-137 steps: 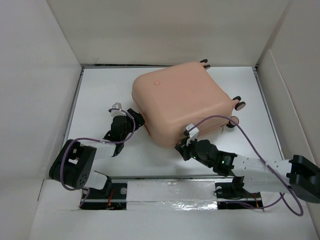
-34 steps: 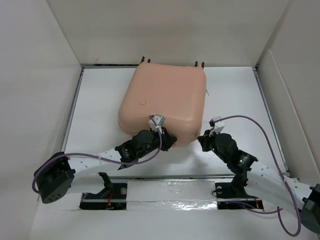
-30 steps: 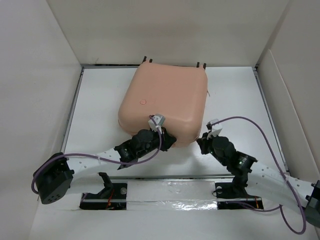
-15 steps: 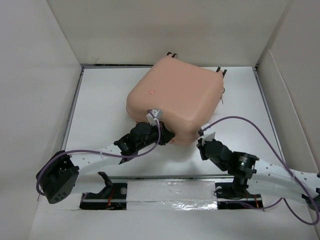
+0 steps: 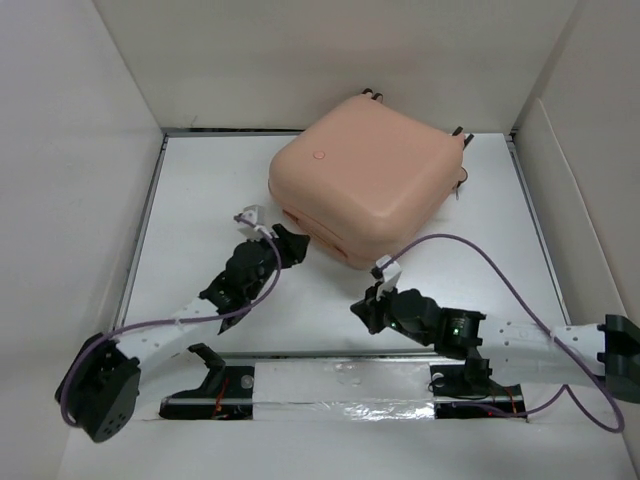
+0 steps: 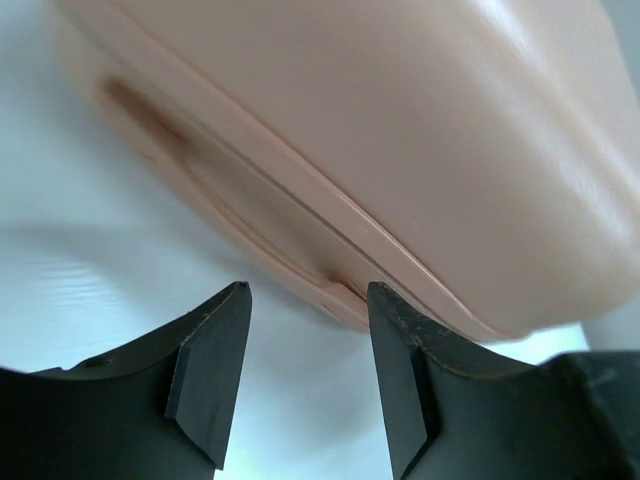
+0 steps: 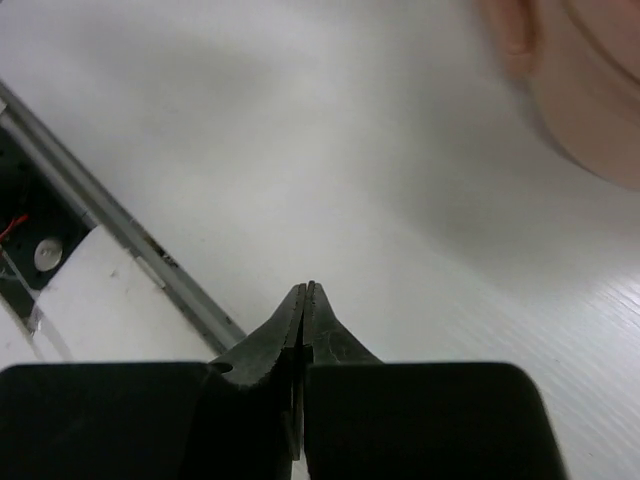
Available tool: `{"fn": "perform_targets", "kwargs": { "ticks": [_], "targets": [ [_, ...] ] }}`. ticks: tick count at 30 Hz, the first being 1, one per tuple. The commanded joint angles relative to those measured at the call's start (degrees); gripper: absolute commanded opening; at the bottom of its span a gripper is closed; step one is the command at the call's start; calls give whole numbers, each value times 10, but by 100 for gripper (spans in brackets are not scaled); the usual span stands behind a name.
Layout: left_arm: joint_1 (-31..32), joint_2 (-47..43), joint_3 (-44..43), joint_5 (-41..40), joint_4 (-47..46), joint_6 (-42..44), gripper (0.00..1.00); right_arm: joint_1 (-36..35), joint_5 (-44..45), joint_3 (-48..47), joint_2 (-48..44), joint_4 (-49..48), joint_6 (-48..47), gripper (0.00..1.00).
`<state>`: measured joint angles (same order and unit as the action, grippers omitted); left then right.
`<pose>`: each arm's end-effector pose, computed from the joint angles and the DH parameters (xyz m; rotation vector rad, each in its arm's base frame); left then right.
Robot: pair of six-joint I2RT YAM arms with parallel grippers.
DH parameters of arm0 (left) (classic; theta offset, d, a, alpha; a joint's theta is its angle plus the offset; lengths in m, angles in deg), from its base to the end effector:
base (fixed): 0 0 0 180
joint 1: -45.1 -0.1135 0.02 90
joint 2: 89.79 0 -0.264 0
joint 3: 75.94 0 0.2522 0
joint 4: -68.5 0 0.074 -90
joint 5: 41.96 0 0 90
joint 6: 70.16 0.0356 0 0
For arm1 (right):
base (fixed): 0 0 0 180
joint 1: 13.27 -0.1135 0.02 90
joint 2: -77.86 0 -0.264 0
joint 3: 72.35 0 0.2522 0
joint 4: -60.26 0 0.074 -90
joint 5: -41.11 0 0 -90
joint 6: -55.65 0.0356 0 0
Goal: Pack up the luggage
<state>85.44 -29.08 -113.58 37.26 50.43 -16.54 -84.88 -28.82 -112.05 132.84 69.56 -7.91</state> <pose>0.1807 -0.1447 0.2354 -0.0893 1.7267 -0.8522 0.0777 0.1949 0.2185 -0.5694 1.9724 0.7524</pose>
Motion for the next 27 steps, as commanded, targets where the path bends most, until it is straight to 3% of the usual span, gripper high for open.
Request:
{"fn": "perform_targets", "kwargs": {
  "ticks": [1,5,6,8,9,12,13,19,27],
  "targets": [
    [-45,-59,48,0,23,-34,47,24,10,51,-46,-31,38,0],
    [-51,-29,46,31,14,-40,53,65,37,69,-120,18,43,0],
    [-51,-3,41,37,8,-40,55,94,37,71,-130,23,30,4],
    [-51,21,24,54,-2,-40,60,132,18,77,-144,16,9,16],
    [-51,44,19,60,-15,-41,61,174,3,77,-151,11,-17,27],
    [-51,81,1,69,-37,-44,61,233,-35,77,-146,-11,-55,47],
    [-51,89,-3,74,-43,-45,61,269,-60,77,-143,-32,-66,49],
    [-51,137,-20,94,-92,-54,62,352,-189,51,-74,-70,-119,54],
    [-51,198,-47,92,-116,-55,62,374,-171,55,-42,-144,-128,51]
  ]
}}
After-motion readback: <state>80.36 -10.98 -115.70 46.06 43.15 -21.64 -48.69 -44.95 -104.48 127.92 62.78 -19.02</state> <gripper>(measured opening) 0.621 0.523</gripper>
